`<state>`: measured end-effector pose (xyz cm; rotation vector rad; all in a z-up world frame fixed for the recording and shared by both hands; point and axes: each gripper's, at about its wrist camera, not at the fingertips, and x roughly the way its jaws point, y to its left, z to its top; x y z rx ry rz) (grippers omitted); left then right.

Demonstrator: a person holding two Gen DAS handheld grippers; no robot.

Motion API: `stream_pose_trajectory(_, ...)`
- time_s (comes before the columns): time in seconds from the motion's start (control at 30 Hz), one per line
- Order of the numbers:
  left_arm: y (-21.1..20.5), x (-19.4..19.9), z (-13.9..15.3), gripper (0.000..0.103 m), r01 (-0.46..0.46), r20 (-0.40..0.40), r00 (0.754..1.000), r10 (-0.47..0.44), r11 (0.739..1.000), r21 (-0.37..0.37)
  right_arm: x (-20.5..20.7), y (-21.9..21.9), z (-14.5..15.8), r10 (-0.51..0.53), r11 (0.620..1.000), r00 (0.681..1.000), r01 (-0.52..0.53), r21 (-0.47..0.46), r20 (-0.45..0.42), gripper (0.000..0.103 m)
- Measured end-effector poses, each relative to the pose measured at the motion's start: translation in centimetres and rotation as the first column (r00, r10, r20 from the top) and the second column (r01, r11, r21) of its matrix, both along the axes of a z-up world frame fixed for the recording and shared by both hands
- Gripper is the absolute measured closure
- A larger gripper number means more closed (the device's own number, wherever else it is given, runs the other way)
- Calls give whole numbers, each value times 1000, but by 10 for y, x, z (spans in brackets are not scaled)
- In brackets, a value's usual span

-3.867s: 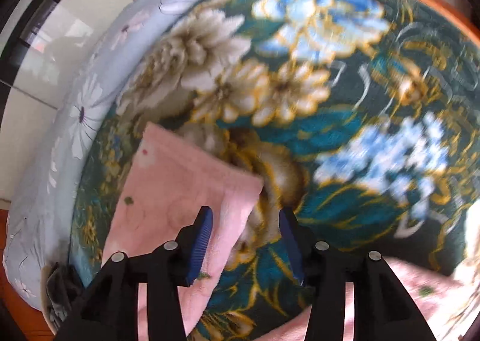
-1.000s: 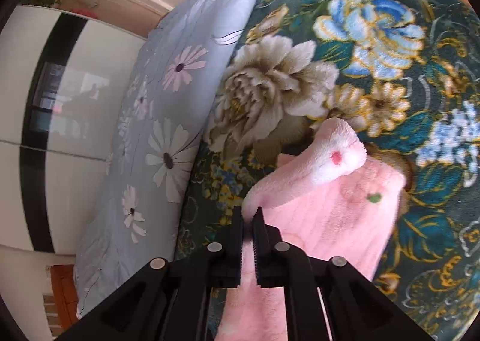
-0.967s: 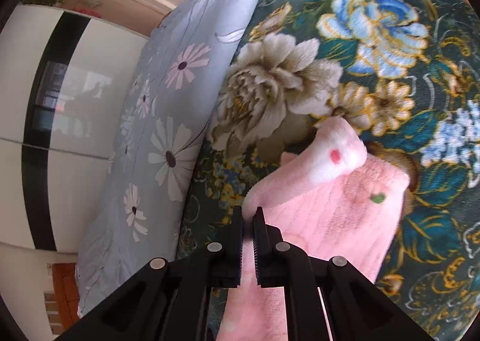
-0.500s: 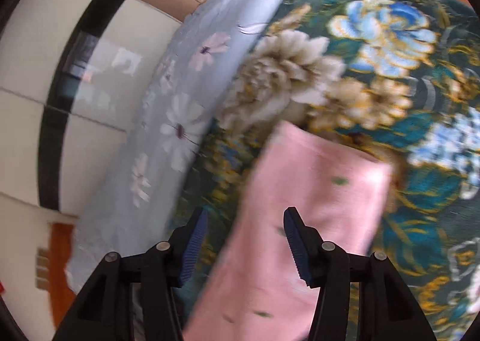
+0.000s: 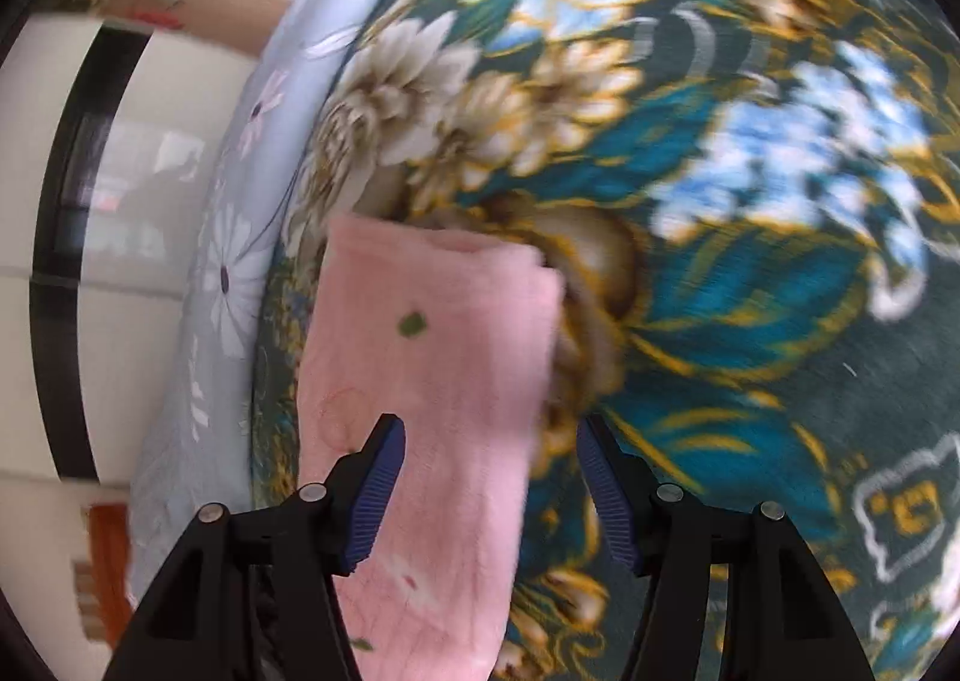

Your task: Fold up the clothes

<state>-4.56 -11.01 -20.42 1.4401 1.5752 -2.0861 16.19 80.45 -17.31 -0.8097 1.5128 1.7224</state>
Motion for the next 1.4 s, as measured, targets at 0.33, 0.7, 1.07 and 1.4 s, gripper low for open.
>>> stream_pose_trajectory(0.33,7,-11,-13,40,-7,0,1000,7,1000,-26,1,14,-14,-71,996,997,72,46,-31,39)
stream_pose_trajectory(0.7,3,-25,5,83,-34,-28,999,33,999,-27,-23,7,8,-49,999,997,49,7,-64,91)
stream_pose_trajectory(1.07,-37,9,136,85,19,-276,959,-69,983,-183,22,-22,122,191,974,929,-140,176,-318,93)
stream_pose_trajectory(1.4,-73,53,2,83,-13,110,994,23,996,-90,70,-34,2,71,997,997,-71,-28,6,93)
